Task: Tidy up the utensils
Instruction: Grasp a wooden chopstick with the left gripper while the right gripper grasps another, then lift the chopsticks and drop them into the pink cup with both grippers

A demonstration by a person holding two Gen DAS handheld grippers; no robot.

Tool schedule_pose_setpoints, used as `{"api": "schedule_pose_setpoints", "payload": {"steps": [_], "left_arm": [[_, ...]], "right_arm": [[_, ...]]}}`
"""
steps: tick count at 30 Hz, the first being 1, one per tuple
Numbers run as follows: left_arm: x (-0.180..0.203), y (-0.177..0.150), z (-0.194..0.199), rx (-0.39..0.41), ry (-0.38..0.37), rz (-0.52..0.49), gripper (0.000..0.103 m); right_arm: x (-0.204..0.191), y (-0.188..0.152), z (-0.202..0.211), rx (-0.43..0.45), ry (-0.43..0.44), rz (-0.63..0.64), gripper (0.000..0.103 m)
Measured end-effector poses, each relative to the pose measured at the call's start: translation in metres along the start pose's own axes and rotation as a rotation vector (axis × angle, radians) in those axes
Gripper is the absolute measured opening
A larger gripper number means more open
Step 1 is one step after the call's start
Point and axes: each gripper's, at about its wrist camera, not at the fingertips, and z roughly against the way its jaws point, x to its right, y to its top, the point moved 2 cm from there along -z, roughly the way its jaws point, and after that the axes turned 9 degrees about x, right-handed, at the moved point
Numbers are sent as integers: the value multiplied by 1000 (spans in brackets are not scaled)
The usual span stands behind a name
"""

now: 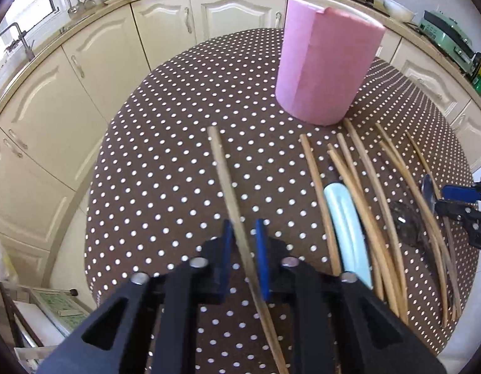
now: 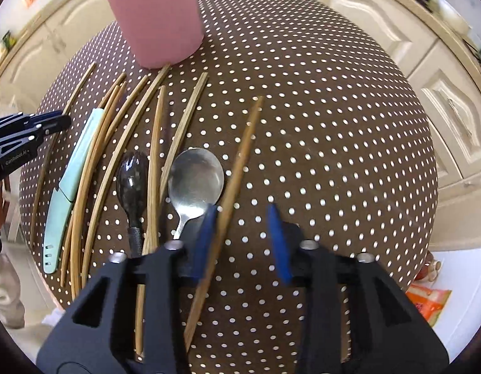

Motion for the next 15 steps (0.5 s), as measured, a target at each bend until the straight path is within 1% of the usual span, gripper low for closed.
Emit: {"api": "schedule_pose_setpoints", "payload": {"steps": [2, 3, 4, 5, 6, 7, 10, 11, 12, 14, 15], "left_arm": [[2, -1, 1, 6, -14, 4, 6], [4, -3, 1, 12, -35, 16, 6], [4, -4, 2, 22, -76, 36, 6], [4, -5, 4, 37, -95, 50, 6], [3, -4, 9, 69, -98, 64, 6], [3, -4, 13, 92, -100, 72, 6], [1, 0, 32, 177, -155, 123, 6], [1, 3, 39, 205, -165, 134, 6], [0, 6, 47, 245, -177, 147, 6], [2, 12, 65, 332, -200, 166, 6], [5, 15, 72, 363, -208, 171, 6]], "right_arm": [[0, 7, -3, -28, 23, 5, 17], [2, 10, -4, -36, 33, -5, 12], [4, 12, -4, -37, 48, -20, 10], [8, 14, -5, -28, 64, -41, 9], [15, 17, -1, -15, 71, -56, 7], [20, 18, 3, 16, 71, -74, 7], [32, 18, 22, 108, 107, -122, 7], [35, 20, 30, 152, 90, -125, 7], [37, 22, 37, 193, 83, -127, 7], [40, 24, 53, 261, 103, -149, 7], [42, 26, 63, 309, 101, -153, 7]]}}
